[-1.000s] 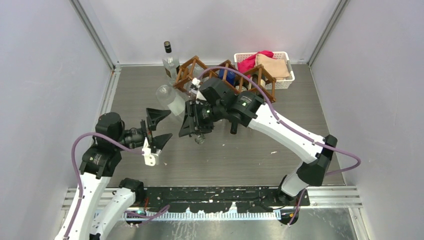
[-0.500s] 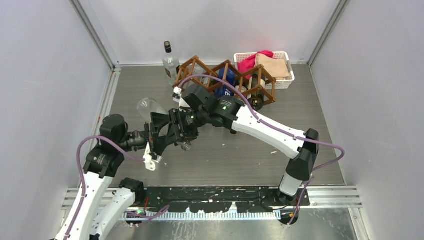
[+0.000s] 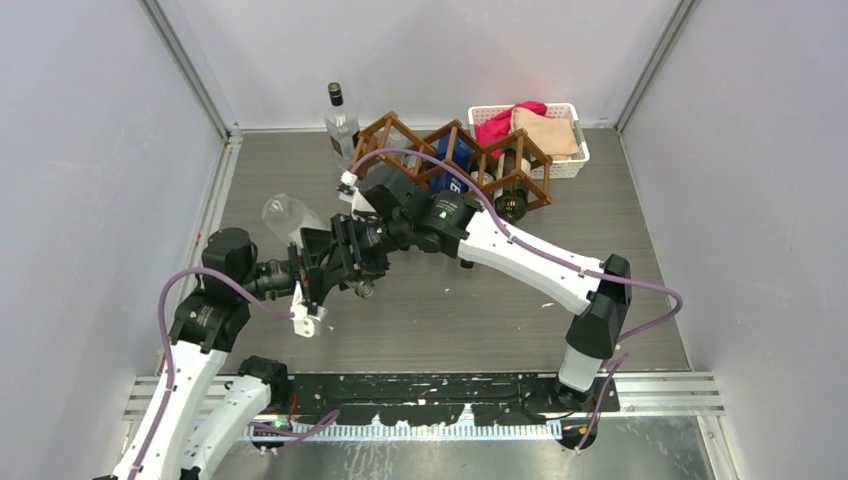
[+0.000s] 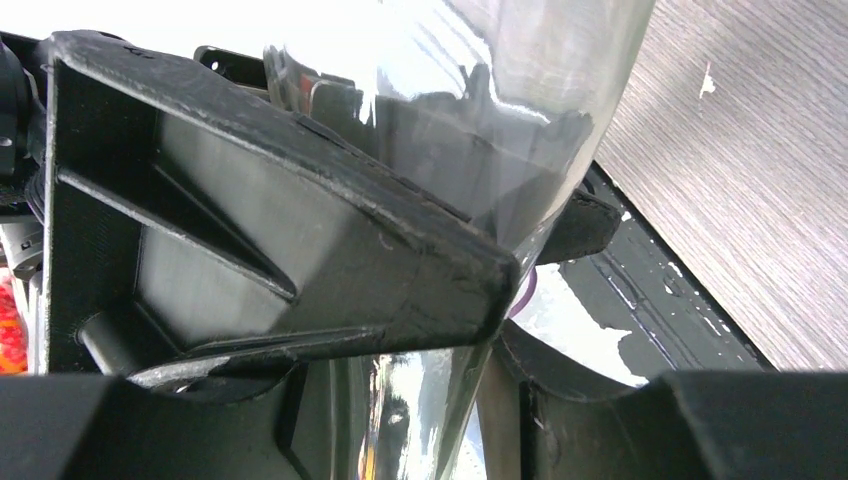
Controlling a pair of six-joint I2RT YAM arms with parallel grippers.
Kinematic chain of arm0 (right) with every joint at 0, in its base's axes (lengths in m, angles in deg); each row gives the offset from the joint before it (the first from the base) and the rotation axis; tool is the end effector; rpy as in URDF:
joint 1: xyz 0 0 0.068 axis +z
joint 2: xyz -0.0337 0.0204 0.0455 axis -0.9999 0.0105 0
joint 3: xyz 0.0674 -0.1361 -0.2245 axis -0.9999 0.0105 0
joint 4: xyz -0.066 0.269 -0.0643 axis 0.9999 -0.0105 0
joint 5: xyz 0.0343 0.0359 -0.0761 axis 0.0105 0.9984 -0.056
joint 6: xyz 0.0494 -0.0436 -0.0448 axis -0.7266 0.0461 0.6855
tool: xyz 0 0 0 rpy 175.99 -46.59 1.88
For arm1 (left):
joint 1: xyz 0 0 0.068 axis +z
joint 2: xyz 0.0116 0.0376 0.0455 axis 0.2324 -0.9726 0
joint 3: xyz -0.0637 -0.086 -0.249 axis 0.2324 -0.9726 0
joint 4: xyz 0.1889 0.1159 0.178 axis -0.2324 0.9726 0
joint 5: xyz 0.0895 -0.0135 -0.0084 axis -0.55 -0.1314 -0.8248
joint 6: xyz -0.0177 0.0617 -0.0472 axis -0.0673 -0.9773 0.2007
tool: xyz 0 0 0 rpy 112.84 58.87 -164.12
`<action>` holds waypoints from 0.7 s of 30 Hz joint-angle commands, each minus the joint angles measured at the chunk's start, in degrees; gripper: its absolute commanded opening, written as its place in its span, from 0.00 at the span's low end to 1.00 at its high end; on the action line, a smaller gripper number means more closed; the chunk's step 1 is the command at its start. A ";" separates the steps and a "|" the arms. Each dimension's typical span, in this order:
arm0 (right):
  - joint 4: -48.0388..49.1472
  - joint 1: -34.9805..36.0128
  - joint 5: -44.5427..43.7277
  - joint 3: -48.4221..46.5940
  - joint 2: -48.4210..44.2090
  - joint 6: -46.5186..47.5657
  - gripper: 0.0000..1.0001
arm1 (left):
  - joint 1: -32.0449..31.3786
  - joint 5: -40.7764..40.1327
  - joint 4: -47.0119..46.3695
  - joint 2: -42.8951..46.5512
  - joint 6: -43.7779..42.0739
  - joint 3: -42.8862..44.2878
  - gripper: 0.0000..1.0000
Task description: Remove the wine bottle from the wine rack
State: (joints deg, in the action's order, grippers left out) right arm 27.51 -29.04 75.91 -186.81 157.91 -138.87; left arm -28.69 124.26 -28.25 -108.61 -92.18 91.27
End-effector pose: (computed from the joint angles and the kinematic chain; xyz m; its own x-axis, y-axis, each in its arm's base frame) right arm 0.1855 0.3939 0.3656 -0.9162 -0.2688 -0.2974 -0.3929 0.4551 0.7991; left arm 0.1474 -0.0985 0.3325 0.8662 0.3575 -0.3491 0.4061 -0.0966 0.9087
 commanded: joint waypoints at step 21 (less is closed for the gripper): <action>17.19 -1.17 -2.02 5.05 -7.69 -1.15 0.78 | -1.10 -7.89 -30.01 4.03 6.81 -13.95 0.00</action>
State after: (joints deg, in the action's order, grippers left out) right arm 33.50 -30.77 73.86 -178.94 156.60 -139.63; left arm -28.79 117.77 -44.31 -106.14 -83.77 76.43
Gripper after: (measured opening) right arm 0.652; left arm 0.665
